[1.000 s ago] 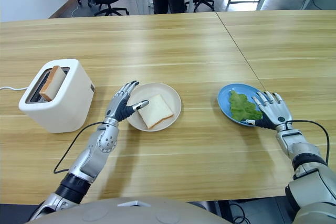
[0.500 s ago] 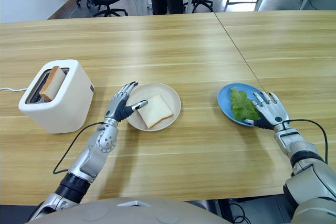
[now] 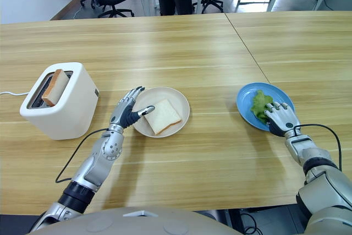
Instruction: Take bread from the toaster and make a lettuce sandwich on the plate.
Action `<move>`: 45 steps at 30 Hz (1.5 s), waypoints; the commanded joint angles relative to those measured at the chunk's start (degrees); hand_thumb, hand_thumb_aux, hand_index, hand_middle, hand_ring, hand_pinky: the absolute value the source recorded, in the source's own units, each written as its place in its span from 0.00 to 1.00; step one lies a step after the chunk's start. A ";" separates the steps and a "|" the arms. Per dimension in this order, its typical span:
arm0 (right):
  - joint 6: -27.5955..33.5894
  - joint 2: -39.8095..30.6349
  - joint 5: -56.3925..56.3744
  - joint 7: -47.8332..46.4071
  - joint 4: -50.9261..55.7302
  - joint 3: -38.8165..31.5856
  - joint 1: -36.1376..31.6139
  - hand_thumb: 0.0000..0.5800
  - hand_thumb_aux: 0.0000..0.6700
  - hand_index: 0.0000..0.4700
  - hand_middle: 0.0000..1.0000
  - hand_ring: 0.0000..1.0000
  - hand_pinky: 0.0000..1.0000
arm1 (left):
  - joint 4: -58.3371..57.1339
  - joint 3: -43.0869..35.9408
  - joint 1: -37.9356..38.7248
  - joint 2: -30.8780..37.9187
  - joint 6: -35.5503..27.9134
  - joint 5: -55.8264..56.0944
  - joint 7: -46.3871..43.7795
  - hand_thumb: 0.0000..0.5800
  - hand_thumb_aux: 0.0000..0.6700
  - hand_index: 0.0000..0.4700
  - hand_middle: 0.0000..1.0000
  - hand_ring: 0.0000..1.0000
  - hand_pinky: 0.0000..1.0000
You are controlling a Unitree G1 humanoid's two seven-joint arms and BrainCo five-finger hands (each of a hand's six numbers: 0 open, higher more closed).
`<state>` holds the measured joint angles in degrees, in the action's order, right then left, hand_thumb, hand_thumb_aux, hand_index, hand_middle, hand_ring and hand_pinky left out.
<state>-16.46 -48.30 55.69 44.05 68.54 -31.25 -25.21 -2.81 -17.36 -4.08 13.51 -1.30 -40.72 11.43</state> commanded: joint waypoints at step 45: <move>-1.10 22.12 0.74 -18.69 -39.29 -0.83 3.64 1.00 1.00 0.98 1.00 1.00 1.00 | -10.12 15.95 -2.04 -7.83 7.94 30.58 -5.89 0.00 0.00 0.00 0.00 0.00 0.00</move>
<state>-17.21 -25.79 56.42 25.42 29.32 -31.88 -22.31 -11.71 -0.78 -6.49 5.99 7.07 -9.22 5.41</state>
